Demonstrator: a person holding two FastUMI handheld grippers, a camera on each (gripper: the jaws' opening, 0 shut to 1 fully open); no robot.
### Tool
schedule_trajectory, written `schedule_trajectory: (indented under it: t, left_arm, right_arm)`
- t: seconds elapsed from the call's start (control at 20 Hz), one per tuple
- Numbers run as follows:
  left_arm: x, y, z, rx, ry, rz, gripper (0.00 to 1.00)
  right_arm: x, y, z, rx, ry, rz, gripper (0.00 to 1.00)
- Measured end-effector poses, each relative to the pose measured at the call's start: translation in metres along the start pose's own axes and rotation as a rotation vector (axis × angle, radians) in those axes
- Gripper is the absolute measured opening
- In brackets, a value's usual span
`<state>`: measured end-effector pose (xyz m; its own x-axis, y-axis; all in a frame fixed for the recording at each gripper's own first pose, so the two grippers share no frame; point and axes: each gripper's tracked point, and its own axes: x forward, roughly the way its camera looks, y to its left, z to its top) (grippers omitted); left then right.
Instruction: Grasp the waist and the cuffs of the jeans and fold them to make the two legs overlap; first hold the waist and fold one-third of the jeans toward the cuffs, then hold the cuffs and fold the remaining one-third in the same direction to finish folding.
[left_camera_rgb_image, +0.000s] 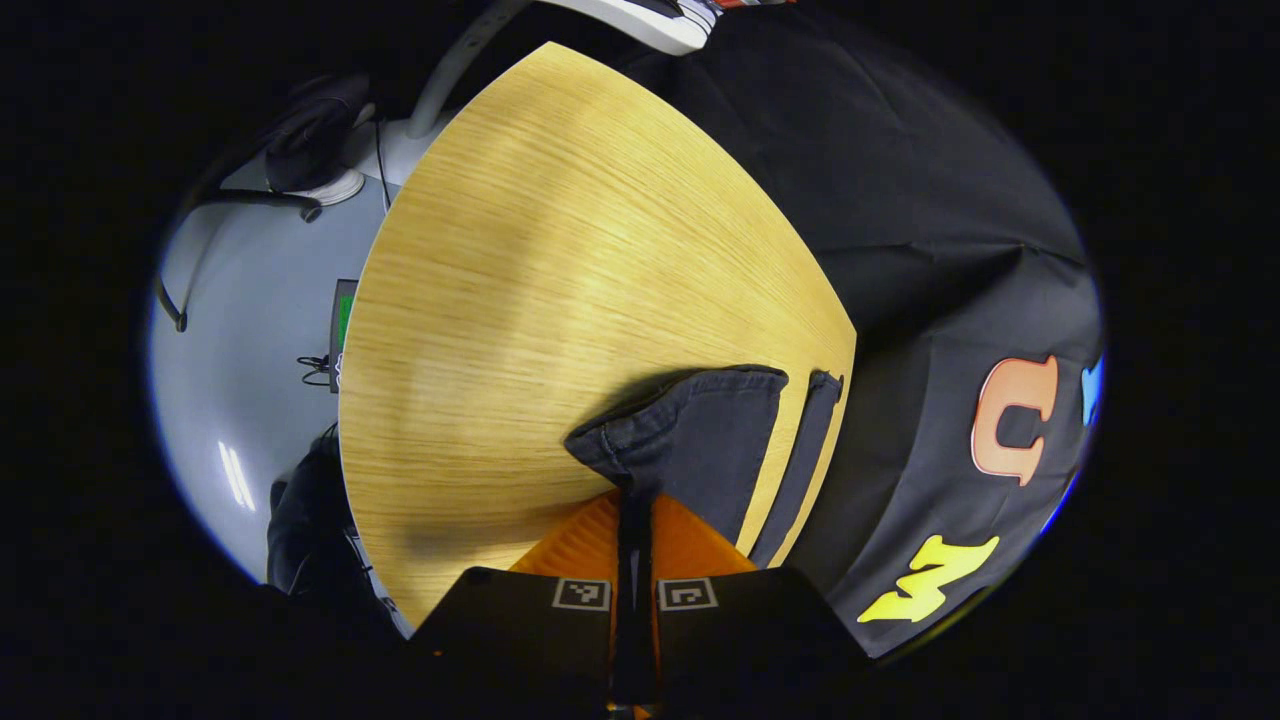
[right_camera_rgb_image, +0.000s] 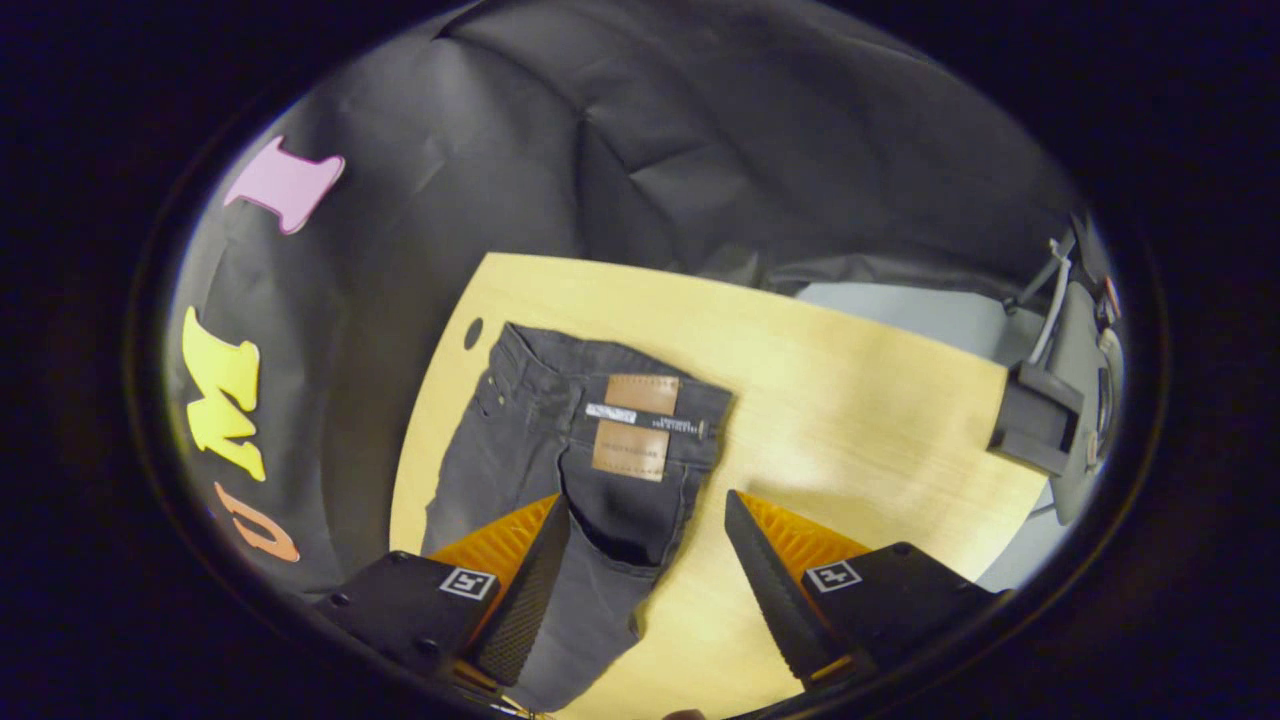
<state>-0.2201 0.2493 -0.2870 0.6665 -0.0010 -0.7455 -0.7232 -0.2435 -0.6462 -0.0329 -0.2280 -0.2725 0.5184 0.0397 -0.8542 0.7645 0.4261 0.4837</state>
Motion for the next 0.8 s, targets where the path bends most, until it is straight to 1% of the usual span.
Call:
schedule_trajectory:
  t: [0.1, 0.2, 0.3, 0.35, 0.45, 0.5, 0.55, 0.6, 0.65, 0.7, 0.75, 0.8]
  left_arm:
    - [0.0, 0.0, 0.0, -0.002, 0.004, 0.002, 0.04]
    - [0.0, -0.001, 0.0, -0.013, 0.009, 0.004, 0.04]
    - [0.0, 0.0, 0.0, -0.02, 0.018, 0.008, 0.04]
    - [0.0, 0.0, -0.002, -0.017, 0.028, 0.014, 0.04]
    - [-0.002, 0.0, -0.001, -0.02, 0.041, 0.026, 0.04]
    - [-0.004, -0.003, -0.001, -0.035, 0.044, 0.021, 0.04]
    - [-0.006, -0.007, -0.001, -0.049, 0.044, 0.011, 0.04]
    - [-0.008, -0.012, -0.002, -0.059, 0.047, 0.005, 0.04]
    - [-0.009, -0.016, -0.003, -0.064, 0.051, -0.001, 0.04]
    - [-0.011, -0.023, -0.004, -0.067, 0.056, -0.008, 0.04]
    - [-0.012, -0.031, -0.005, -0.072, 0.061, -0.02, 0.04]
    - [-0.013, -0.042, -0.006, -0.085, 0.065, -0.04, 0.04]
  right_arm:
    - [0.009, 0.006, -0.01, 0.002, 0.029, 0.02, 0.96]
    - [0.018, 0.005, -0.021, 0.005, 0.06, 0.016, 0.96]
    - [0.028, 0.002, -0.026, 0.035, 0.074, 0.004, 0.64]
    - [0.033, 0.007, -0.027, 0.061, 0.083, 0.009, 0.48]
    - [0.038, 0.007, -0.029, 0.084, 0.094, 0.006, 0.23]
    - [0.039, 0.011, -0.029, 0.077, 0.096, 0.012, 0.1]
    - [0.037, 0.008, -0.028, 0.045, 0.088, 0.01, 0.14]
    - [0.034, 0.01, -0.026, 0.016, 0.081, 0.017, 0.14]
    - [0.027, 0.012, -0.022, 0.0, 0.069, 0.029, 0.19]
    - [0.02, 0.017, -0.019, -0.003, 0.062, 0.049, 0.14]
    - [0.01, 0.023, -0.016, 0.003, 0.058, 0.07, 0.19]
    - [0.007, 0.032, -0.013, 0.014, 0.051, 0.091, 0.13]
